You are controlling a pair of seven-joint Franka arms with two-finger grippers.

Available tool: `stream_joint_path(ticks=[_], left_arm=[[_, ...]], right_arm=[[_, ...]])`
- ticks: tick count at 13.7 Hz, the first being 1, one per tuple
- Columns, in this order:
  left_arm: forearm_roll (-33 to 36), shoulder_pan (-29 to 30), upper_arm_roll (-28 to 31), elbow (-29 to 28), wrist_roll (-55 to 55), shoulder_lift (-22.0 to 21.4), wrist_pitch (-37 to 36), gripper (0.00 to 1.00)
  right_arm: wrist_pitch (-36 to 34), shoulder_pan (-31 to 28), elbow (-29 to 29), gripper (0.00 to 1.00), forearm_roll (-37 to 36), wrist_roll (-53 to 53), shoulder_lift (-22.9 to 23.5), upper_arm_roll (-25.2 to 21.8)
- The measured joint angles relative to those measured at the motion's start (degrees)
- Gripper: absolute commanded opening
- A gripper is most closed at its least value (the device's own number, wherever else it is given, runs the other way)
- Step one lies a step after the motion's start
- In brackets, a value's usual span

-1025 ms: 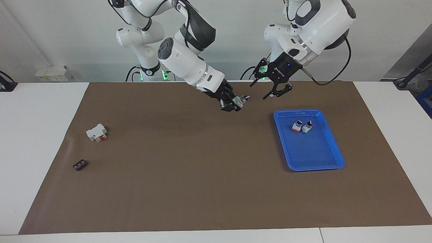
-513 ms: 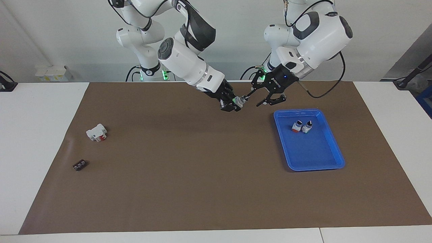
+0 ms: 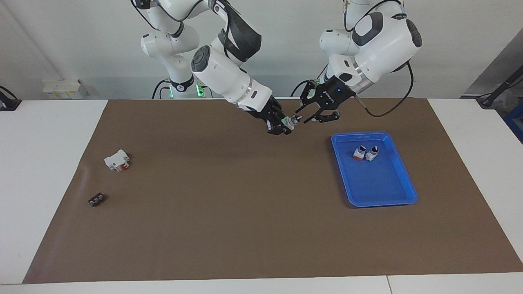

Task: Turn and place switch with both arms
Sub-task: 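Close the left gripper on the switch end held by the right gripper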

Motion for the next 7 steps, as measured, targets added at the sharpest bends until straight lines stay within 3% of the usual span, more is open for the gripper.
stream_joint_path(ticks=[7], left_arm=[[-2.15, -0.23, 0.02, -0.06, -1.26, -0.03, 0.76, 0.38]], right_arm=[[0.0, 0.0, 0.0, 0.0, 0.0, 0.0, -0.01, 0.0]])
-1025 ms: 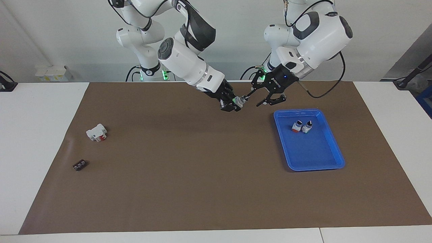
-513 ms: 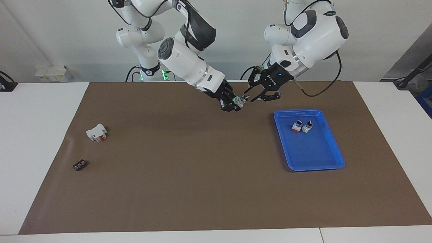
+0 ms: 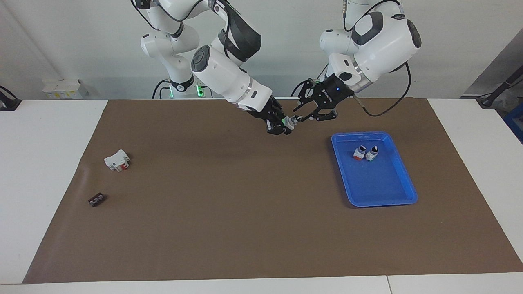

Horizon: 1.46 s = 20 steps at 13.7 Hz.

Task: Turn and place switch with both arms
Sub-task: 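Close the left gripper on the switch end held by the right gripper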

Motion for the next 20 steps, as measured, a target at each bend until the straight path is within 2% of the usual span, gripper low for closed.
stream_joint_path(ticks=[2, 3, 4, 9, 11, 15, 20], left_arm=[[-0.05, -0.1, -0.02, -0.47, -0.08, -0.09, 0.09, 0.27], [-0.1, -0.11, -0.02, -0.82, -0.12, -0.21, 0.24, 0.17], [-0.1, -0.1, 0.03, -1.1, -0.13, -0.31, 0.62, 0.0], [-0.36, -0.1, 0.18, -1.79, -0.71, -0.68, 1.13, 0.0], [-0.37, -0.1, 0.17, -1.86, -4.91, -0.85, 1.16, 0.0], [-0.37, -0.11, 0.09, -1.89, -18.11, -1.42, 1.17, 0.0], [0.25, -0.07, -1.29, -1.89, -41.56, -2.19, 1.98, 0.0]], right_arm=[[0.0, 0.0, 0.0, 0.0, 0.0, 0.0, 0.0, 0.0], [0.0, 0.0, 0.0, 0.0, 0.0, 0.0, 0.0, 0.0], [0.0, 0.0, -0.01, 0.0, 0.0, 0.0, -0.02, 0.0], [-0.01, 0.01, -0.1, 0.0, -0.06, 0.0, -0.16, -0.02], [-0.01, 0.03, -0.09, 0.0, -0.05, 0.0, -0.23, -0.01], [-0.01, 0.07, -0.09, 0.0, -0.05, 0.2, -0.6, 0.0], [-0.73, -0.1, -0.65, 0.0, -0.09, 0.21, -1.52, -0.16]])
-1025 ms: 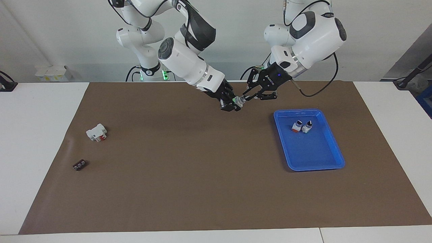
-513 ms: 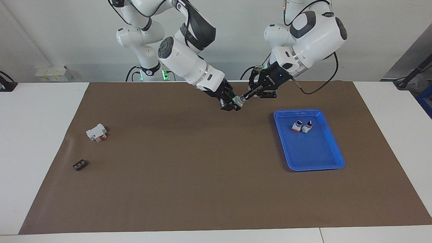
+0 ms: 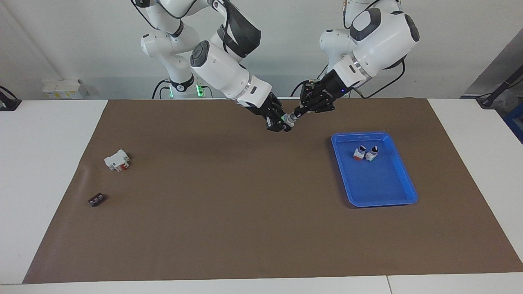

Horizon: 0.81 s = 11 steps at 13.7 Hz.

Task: Turn and place switch with both arms
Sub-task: 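Close the left gripper on the switch end held by the right gripper, then open the right gripper and withdraw it while the left gripper holds the switch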

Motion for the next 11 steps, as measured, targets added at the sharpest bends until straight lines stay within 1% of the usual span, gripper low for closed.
stream_joint_path(ticks=[2, 4, 11], left_arm=[[0.4, 0.01, -0.93, 0.0, -8.6, -0.11, 0.76, 0.0], [0.44, 0.01, -1.31, 0.0, -13.53, -0.19, 1.11, 0.0], [0.44, 0.02, -1.55, 0.02, -36.35, -0.29, 1.41, 0.0]], right_arm=[[-0.62, -0.27, -0.42, 0.0, -0.05, 0.0, -0.42, -0.13], [-0.68, -0.38, -0.78, 0.0, -0.06, 0.0, -0.81, -0.18], [-0.68, -0.37, -0.92, 0.0, -0.06, 0.0, -0.96, -0.18]])
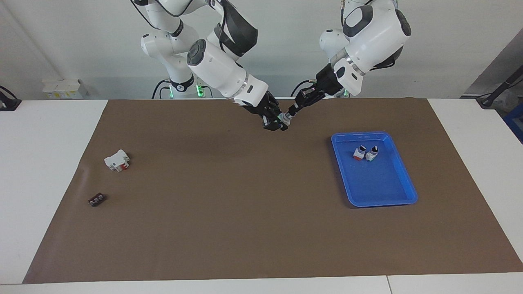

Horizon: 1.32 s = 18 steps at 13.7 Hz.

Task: Turn and place switch with both arms
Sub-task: 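Open the right gripper and withdraw it while the left gripper holds the switch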

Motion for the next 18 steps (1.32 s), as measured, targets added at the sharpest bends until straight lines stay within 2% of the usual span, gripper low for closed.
stream_joint_path(ticks=[8, 12, 18], left_arm=[[-0.02, 0.05, -0.02, 0.44, -21.99, -0.08, 0.02, 0.0], [-0.05, 0.03, -0.39, 0.48, -39.95, -0.1, 2.45, 0.0], [-0.09, 0.03, -0.41, 0.47, -49.08, -0.11, 2.82, 0.0]], right_arm=[[0.15, 0.03, 0.03, 0.0, -0.01, 0.0, -0.29, 0.02], [1.41, -0.04, 0.23, 0.0, -0.02, 0.07, -0.3, -0.09], [1.41, -0.02, 0.4, 0.0, -0.48, 0.07, -0.29, -0.1]])
